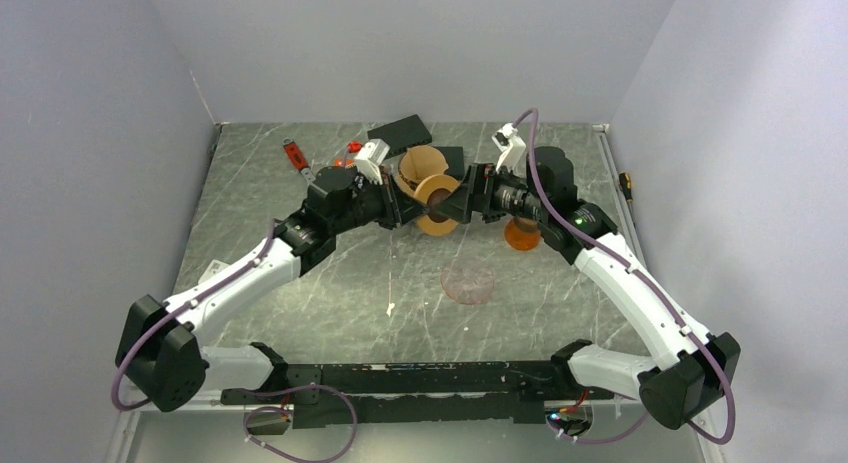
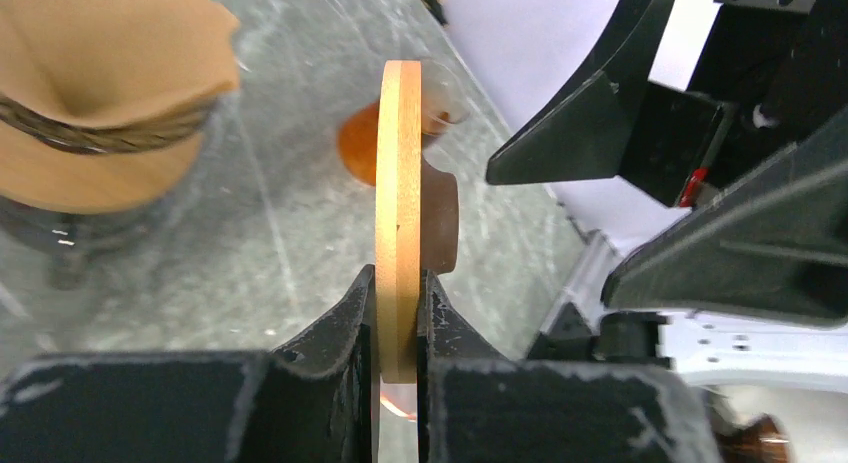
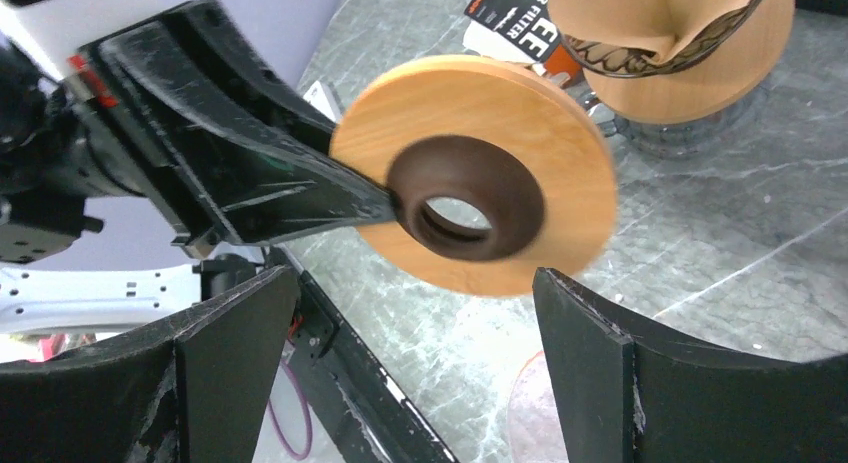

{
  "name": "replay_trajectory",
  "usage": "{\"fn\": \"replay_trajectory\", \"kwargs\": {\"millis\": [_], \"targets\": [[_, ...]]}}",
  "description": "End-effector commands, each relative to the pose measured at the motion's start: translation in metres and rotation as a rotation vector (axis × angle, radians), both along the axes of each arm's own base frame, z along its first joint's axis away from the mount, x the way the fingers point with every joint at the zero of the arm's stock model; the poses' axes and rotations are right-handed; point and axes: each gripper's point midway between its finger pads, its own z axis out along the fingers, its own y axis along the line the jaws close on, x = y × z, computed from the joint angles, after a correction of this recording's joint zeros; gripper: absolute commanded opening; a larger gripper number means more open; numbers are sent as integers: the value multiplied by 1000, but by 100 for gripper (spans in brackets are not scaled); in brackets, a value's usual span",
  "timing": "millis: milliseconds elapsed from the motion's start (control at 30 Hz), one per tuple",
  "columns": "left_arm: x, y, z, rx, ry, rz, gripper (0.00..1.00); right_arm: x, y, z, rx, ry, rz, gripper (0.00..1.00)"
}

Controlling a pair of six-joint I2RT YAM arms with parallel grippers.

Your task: Place the coffee filter in the dripper

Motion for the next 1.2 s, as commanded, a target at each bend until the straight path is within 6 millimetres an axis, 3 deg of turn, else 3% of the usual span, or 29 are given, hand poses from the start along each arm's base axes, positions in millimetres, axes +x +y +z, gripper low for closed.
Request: {"fn": "replay_trajectory", "kwargs": {"millis": [0,133,400,533,767,867,967,1167], "targets": [[11,27,45,92,-291,97,0,6,-9,32,56,-93,-32,94],[10,36,57,265,-524,27,0,11,-17,26,86,-52,-35,95],[-28,41,38,642,-1018,-384,0,7,-26,32,161,-31,1,100],[-45,41,26,789,-1394,-542,0,4,-27,36,173,-15,15,100],[-56,34,43,921,-1959,-469,0,4,-22,21,187,80,57,99],[-51,33,49,1021,-2132,-386,0,2,-15,16,221,115,113,99],[-47,31,52,1121,-2236,-322,0,-3,-9,13,256,149,167,96],[-43,29,78,1257,-2353,-96,0,-2,-6,12,260,157,189,94]]}}
